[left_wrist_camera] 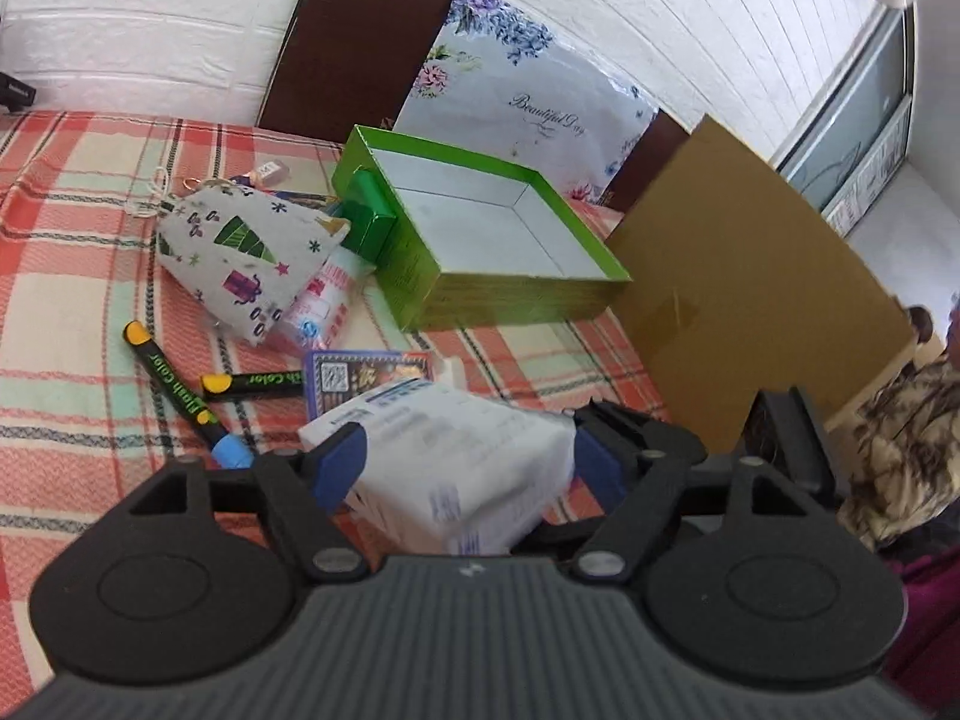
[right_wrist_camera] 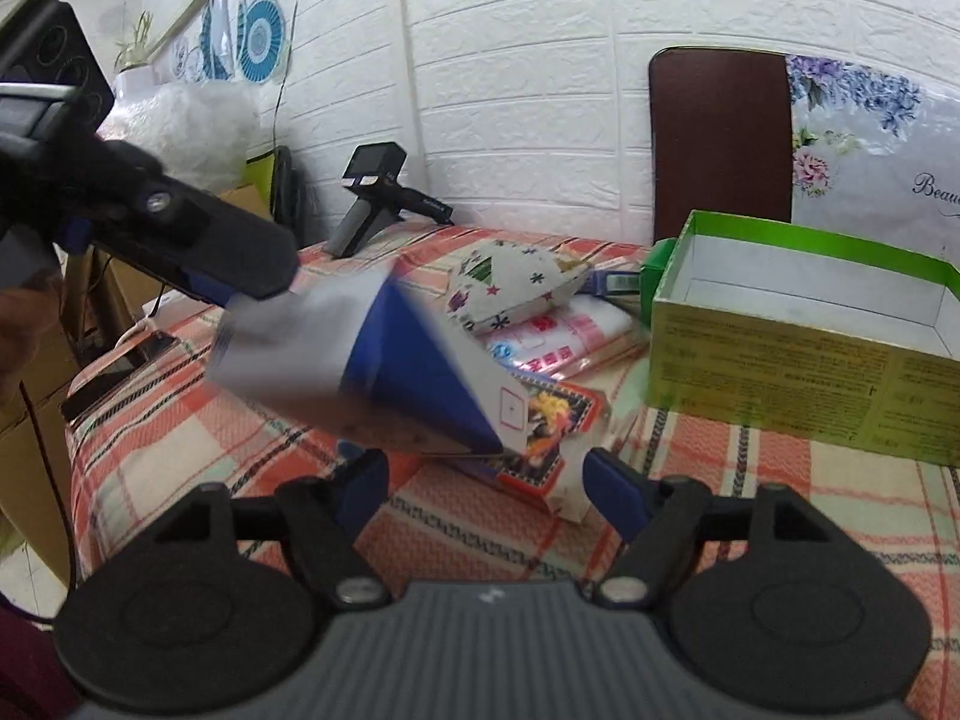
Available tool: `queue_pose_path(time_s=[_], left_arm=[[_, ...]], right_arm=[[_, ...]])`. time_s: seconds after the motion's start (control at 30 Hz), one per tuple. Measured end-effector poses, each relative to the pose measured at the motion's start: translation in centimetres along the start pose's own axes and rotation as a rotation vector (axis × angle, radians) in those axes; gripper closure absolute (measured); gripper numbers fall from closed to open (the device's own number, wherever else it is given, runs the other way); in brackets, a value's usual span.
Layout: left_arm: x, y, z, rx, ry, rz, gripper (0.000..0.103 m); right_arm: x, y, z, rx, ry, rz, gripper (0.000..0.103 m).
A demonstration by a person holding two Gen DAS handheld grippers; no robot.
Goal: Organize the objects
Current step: 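Carry the white HP box with the left gripper and release it into the green box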
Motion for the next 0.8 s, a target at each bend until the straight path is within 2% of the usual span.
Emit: queue_pose_path(time_s=[0.07,0.13,0.2,0.33,0.43,0.57,0.7,0.77,0.8], left_arm=[[-0.3,-0.7,0.5,0.028,0.022,-0.004,0.021],[-0.2,-1.2,1.0,0.055,-0.002,-0.025,0.021],[-0.2,-1.4,0.8,0.05,-0.007,-0.028,0.021],[0.8,-2.0,0.1,0.043,0.022,-0.05,0.021],[1.9,-3.1,0.5,0.083,0.043,-0.09,0.021],[2.6,-4.7,2.0,0.142,0.01,-0.153,0.021],[2.3,-5.6,4.4,0.189,-0.004,-0.146,0.025],[2.0,-5.8,5.5,0.185,0.029,-0.099,0.024],[1.9,-5.6,5.6,0.174,0.048,-0.083,0.024]], right_arm=[[0.7,-0.3,0.2,0.007,-0.005,0.004,0.028],[0.5,-0.4,0.6,0.024,-0.005,-0.02,0.028],[0.6,-0.6,0.3,0.039,-0.034,-0.066,0.024],[-1.3,-1.5,-1.2,0.094,-0.057,-0.081,0.023],[-2.0,-2.2,-2.4,0.122,-0.045,-0.072,0.023],[-1.3,-2.4,-3.0,0.167,0.047,-0.102,0.023],[1.3,-3.1,-1.8,0.217,0.136,-0.161,0.021],[2.4,-3.7,-0.2,0.258,0.16,-0.186,0.013],[2.7,-4.1,0.8,0.281,0.158,-0.189,0.005]])
Point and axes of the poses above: each gripper's, at about its wrist camera, not at the fingertips, and z roughly the way its jaws point, x to its left, y to its top, the point moved 2 cm from there along z, roughly the way its jaws point, and after that the axes turned 13 degrees about z, right-handed, at the moved point
